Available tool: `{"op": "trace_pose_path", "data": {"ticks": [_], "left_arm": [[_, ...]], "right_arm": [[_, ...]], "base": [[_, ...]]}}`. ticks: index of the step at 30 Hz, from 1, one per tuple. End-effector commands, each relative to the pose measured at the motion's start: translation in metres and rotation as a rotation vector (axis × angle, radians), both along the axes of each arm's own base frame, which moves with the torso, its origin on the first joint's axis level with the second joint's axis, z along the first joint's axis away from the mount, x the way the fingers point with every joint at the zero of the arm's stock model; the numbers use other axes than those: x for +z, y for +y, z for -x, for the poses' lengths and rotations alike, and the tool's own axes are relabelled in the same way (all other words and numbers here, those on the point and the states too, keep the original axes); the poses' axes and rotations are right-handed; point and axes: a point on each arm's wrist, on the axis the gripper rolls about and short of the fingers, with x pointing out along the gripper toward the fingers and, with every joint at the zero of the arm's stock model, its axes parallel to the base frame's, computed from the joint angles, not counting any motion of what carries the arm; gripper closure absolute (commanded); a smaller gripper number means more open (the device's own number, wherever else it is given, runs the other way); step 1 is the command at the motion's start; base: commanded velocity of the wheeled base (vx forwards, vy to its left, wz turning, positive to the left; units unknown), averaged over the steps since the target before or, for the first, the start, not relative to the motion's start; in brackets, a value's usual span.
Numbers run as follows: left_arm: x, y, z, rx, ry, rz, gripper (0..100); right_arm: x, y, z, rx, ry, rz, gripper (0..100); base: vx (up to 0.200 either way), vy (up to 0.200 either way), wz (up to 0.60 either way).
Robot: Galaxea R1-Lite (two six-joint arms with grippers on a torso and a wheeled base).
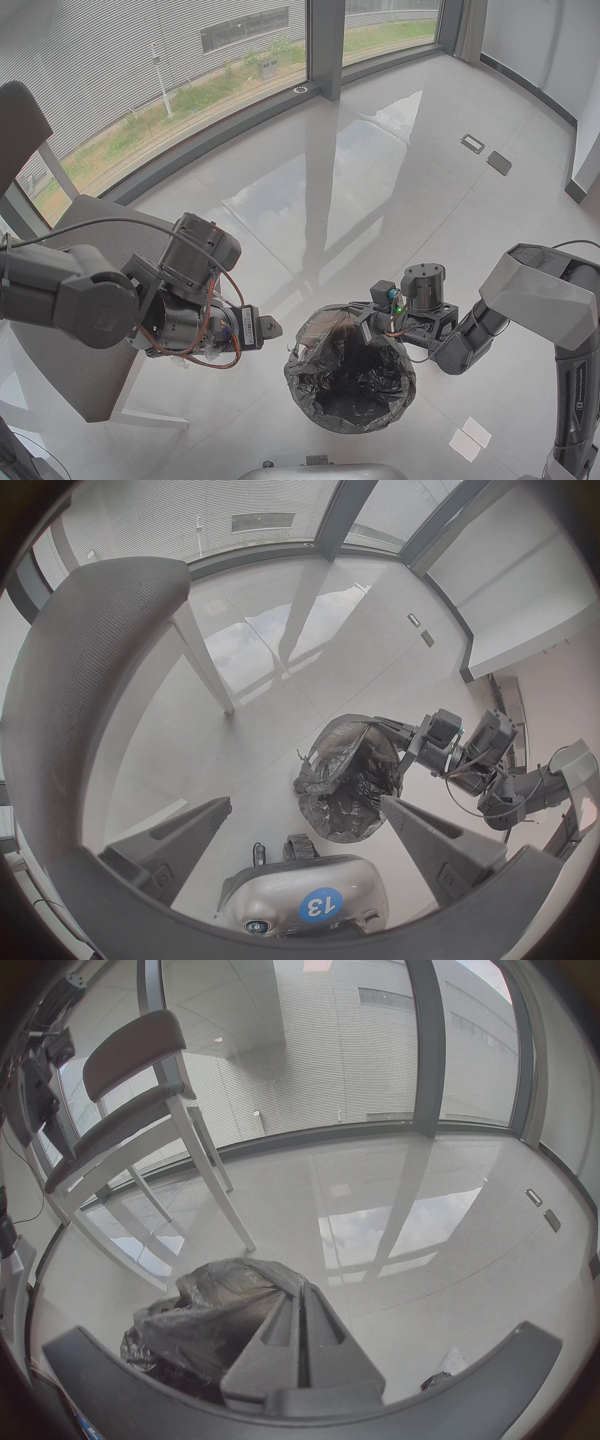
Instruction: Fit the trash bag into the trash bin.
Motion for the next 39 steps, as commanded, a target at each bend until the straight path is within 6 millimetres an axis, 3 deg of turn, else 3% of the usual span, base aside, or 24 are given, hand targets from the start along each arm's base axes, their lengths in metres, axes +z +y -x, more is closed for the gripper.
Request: {"op": "trace_pose_path", "data": {"ticks": [1, 7, 8, 17, 33, 39], "left_arm": [[0.003, 0.004, 0.004, 0.002, -0.006, 0.005, 0], [0.004, 0.004, 0.004, 0.004, -0.009, 0.006, 0], [0.003, 0.004, 0.004, 0.004, -0.007, 0.006, 0], [0.0, 0.006, 0.006, 0.006, 0.003, -0.001, 0], [0.001, 0.009, 0.009, 0.012, 0.001, -0.006, 0], [0.0, 0.011, 0.011, 0.014, 0.002, -0.007, 0]], "right_arm": [[0.004, 0.0, -0.004, -0.003, -0.016, -0.006, 100], [-0.004, -0.003, -0.009, -0.016, -0.007, -0.001, 100], [-0.005, -0.002, -0.01, -0.017, -0.007, -0.004, 0], [-0.002, -0.004, -0.014, -0.028, -0.017, -0.015, 0], [-0.004, -0.047, -0.027, -0.112, -0.043, 0.041, 0], [-0.003, -0.049, -0.028, -0.117, -0.041, 0.037, 0]], "base": [[0.0, 0.0, 0.0], [0.0, 0.0, 0.0], [0.0, 0.0, 0.0], [0.0, 0.0, 0.0], [0.0, 0.0, 0.0], [0.0, 0.0, 0.0]]}}
